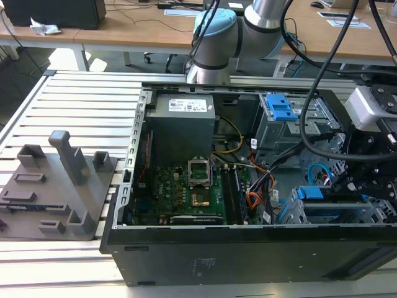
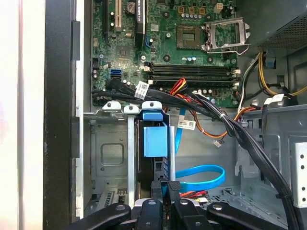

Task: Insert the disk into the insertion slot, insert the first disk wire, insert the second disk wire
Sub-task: 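Insert the second disk wire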

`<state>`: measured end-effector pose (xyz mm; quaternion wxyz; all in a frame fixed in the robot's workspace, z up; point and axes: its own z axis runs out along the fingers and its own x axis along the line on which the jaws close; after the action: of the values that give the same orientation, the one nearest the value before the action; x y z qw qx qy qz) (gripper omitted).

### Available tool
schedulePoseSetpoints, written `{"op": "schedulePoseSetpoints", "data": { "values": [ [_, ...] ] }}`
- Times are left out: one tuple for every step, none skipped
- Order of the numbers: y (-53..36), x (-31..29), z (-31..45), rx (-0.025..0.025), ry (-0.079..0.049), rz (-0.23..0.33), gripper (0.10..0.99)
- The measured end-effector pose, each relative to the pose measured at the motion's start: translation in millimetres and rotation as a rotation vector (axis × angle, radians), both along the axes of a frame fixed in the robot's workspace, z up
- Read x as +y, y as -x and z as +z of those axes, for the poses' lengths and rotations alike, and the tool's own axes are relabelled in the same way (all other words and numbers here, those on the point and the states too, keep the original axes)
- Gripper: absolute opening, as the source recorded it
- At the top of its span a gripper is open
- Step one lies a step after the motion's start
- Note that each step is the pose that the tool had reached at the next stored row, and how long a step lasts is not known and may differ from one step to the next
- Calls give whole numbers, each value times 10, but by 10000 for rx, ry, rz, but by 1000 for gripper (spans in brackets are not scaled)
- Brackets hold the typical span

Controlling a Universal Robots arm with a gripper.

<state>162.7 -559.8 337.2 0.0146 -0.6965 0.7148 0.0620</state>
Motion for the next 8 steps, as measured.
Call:
{"op": "schedulePoseSetpoints", "data": {
  "values": [
    [0, 0, -8, 0, -16, 0, 173],
    [0, 0, -4, 1, -5, 1, 239],
    [0, 0, 1, 1, 4, 0, 239],
    [0, 0, 19, 0, 6, 0, 239],
    [0, 0, 53, 1, 4, 0, 239],
    [0, 4, 138, 1, 7, 0, 239],
    [1, 25, 195, 0, 27, -1, 239],
    [1, 30, 209, 0, 27, -1, 157]
  ]
}}
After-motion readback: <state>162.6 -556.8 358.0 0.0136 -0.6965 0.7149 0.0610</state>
